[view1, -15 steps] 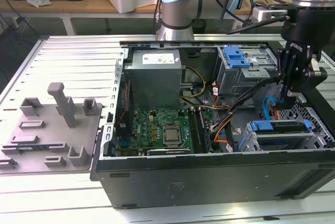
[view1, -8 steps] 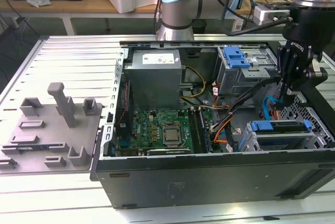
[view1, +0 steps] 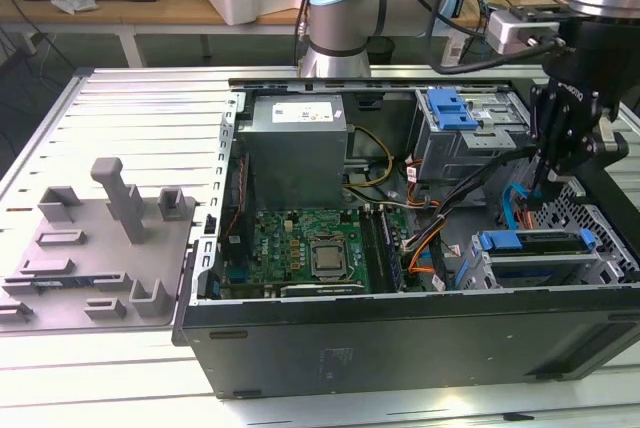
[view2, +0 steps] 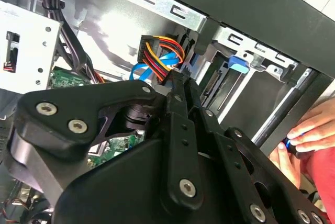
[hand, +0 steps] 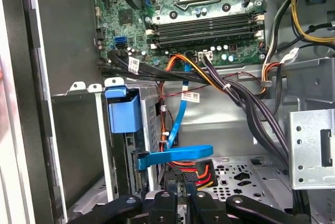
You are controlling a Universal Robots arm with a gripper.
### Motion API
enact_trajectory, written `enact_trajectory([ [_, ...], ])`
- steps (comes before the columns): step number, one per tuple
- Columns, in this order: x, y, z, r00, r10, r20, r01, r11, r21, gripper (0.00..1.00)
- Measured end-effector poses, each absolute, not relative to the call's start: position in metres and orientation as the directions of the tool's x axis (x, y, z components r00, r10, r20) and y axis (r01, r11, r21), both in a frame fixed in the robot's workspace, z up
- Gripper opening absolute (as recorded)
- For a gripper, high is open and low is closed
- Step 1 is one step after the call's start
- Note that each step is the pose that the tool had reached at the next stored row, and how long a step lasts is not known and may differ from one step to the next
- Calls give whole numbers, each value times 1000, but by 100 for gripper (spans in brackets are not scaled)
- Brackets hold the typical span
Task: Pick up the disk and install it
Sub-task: 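Insert the first disk wire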
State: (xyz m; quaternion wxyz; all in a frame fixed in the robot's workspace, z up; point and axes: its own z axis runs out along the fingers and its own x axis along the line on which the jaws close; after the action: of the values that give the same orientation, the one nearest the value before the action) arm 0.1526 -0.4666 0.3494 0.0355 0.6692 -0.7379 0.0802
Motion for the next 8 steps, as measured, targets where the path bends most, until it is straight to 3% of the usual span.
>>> enact_trajectory([
  [8,152,-476,351,-85,-987,134,-995,76,-69,17],
])
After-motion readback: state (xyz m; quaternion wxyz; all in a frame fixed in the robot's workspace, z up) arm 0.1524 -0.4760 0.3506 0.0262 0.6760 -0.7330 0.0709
